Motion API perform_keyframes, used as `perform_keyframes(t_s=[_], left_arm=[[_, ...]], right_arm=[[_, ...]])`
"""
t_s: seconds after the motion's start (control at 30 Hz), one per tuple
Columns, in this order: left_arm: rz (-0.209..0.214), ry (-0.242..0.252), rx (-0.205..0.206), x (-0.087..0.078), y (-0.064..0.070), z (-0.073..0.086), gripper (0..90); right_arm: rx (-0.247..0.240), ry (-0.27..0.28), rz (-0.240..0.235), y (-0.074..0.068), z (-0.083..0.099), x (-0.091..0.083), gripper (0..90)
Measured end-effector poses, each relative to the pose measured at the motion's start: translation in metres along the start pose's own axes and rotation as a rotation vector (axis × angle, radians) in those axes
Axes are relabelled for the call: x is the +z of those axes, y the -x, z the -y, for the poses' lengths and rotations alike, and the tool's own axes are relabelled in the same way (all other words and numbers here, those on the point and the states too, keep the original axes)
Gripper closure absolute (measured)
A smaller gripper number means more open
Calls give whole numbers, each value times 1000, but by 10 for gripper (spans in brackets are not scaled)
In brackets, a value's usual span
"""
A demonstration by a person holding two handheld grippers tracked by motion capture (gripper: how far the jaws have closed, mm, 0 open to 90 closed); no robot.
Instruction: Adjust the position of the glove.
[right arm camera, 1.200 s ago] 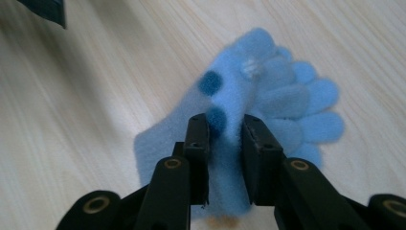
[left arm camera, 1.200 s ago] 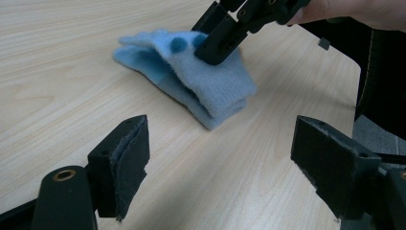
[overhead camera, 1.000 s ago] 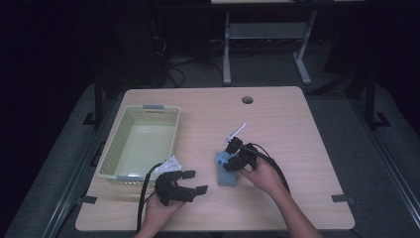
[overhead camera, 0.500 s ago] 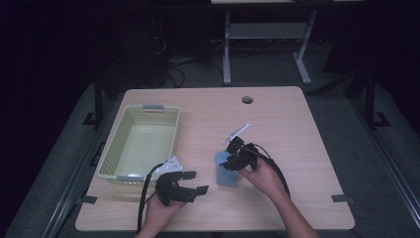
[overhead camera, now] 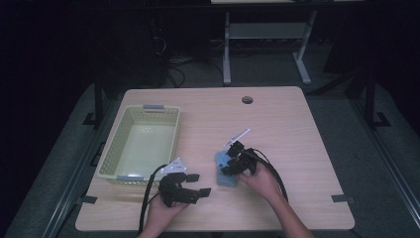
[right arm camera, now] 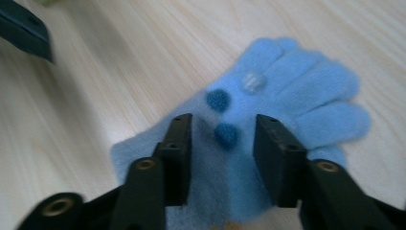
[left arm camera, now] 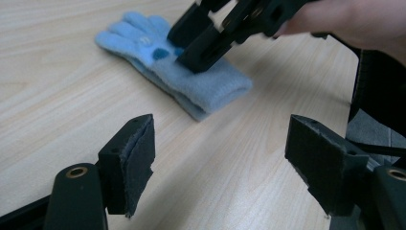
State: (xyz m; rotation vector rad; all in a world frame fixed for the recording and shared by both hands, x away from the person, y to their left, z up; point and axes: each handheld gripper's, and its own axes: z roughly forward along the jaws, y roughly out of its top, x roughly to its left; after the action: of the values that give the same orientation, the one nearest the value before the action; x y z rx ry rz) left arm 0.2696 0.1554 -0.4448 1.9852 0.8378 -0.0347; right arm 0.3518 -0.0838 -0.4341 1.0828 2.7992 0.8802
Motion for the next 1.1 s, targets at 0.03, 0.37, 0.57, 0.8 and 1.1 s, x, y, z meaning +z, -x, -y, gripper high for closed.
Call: perform_keyframes(t_s=[0.03, 0.37, 0.57, 0.8, 1.1], left_arm=[[3, -4, -3, 1, 0, 0, 252], [50, -66, -83, 13, -2, -5, 273], [46, -81, -158, 21, -7, -13, 279], [21, -59, -290, 35, -16, -26, 316], [15, -80, -369, 51, -30, -32, 444]], right_arm=[[13, 14, -5, 1, 1, -3, 530], [137, 102, -34, 10, 20, -22, 405], [237, 132, -60, 18, 43, -24, 379], [346, 185, -95, 19, 57, -27, 397], [409, 206, -150, 23, 64, -16, 431]])
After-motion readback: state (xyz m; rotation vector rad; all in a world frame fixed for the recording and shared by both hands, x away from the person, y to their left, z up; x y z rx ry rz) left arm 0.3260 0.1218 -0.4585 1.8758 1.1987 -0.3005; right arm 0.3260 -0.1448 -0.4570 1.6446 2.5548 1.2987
